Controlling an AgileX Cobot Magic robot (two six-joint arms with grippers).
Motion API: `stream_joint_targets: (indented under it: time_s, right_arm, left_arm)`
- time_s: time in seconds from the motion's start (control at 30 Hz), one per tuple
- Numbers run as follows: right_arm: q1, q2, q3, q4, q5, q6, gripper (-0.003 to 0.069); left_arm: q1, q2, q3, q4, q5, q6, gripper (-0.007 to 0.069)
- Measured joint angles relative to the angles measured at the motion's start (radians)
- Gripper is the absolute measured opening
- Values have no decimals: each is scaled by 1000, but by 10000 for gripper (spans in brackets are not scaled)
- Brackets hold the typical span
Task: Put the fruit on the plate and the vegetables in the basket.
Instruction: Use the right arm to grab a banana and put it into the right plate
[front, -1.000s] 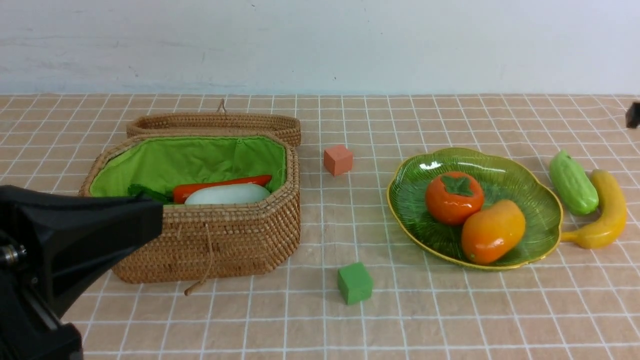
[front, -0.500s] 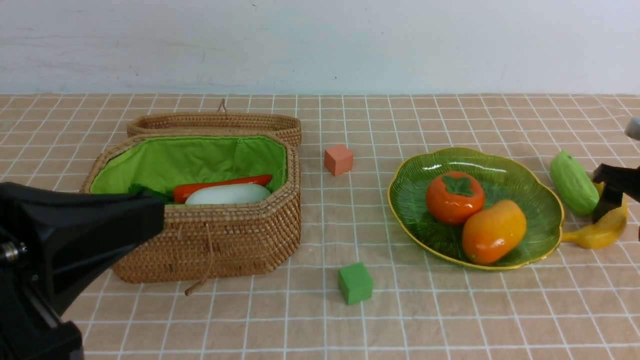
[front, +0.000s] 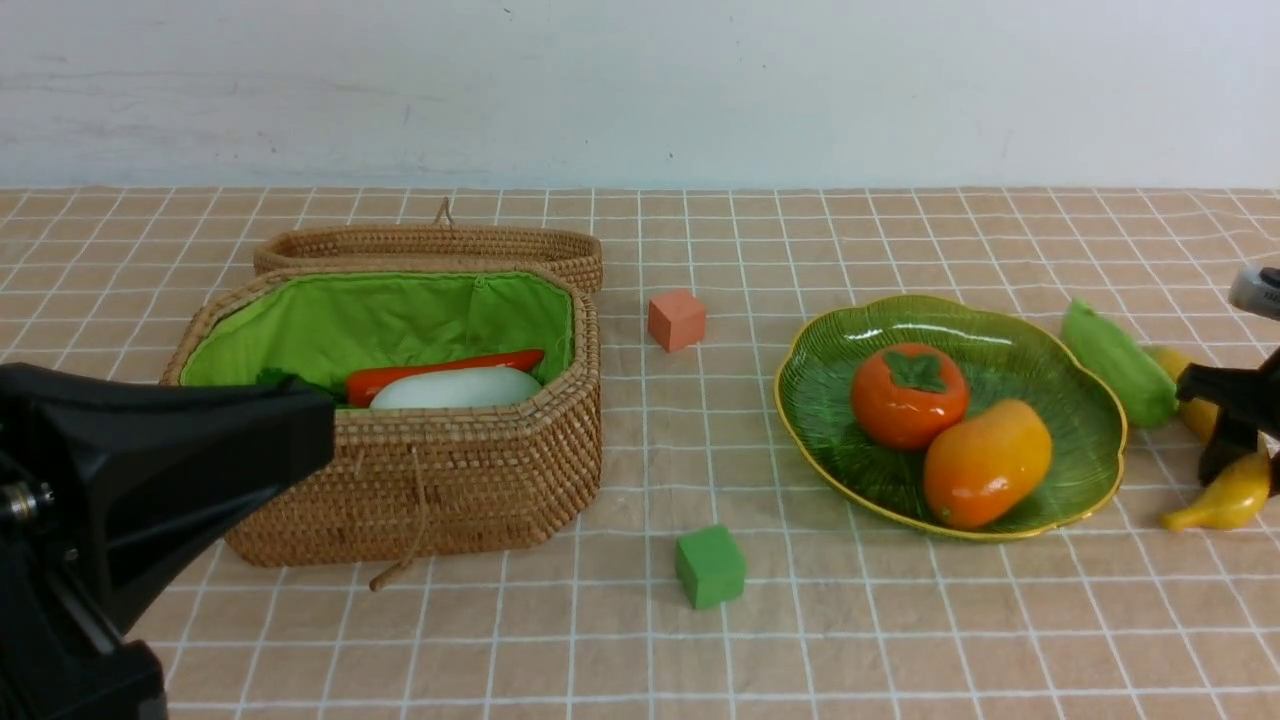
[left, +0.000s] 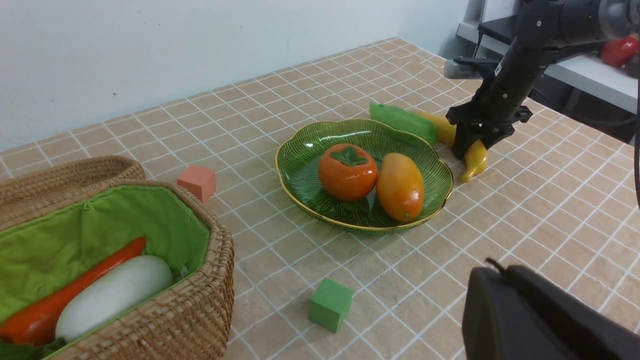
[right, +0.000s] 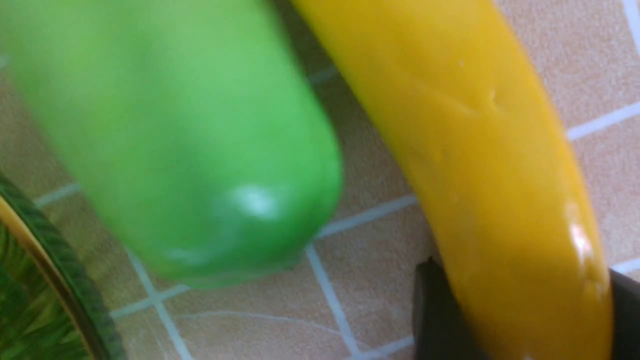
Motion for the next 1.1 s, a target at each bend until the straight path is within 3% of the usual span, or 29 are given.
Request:
stream_joint_targets:
  time_s: [0.2, 0.33, 0.4, 0.5, 0.63, 0.8, 0.97, 1.03, 1.1]
  right_arm:
    - [-6, -138, 9, -193, 197, 141, 325]
    - [20, -283, 9, -227, 219, 150, 325]
    - [48, -319, 9, -206, 203, 89, 325]
    - [174, -346, 6, -74, 92, -149, 325]
    - [254, -284, 6, -33, 1, -247, 325]
    - [300, -177, 9, -76, -69, -338, 325]
    - [320, -154, 7, -117, -58, -360, 430]
    - [320, -156, -11, -128, -26, -361, 540]
    - [320, -158, -20, -128, -14, -362, 582]
  left_arm:
    - [0, 0, 0, 0, 0, 1, -10]
    - [0, 0, 0, 7, 0, 2, -10]
    - [0, 0, 0, 8, 0, 2, -10]
    - [0, 0, 0, 10, 0, 4, -10]
    - [0, 0, 0, 10, 1, 4, -10]
    - [0, 0, 0, 10, 3, 4, -8]
    - [0, 0, 0, 10, 5, 4, -6]
    - [0, 0, 0, 10, 5, 4, -5]
    - [0, 0, 0, 10, 5, 4, -6]
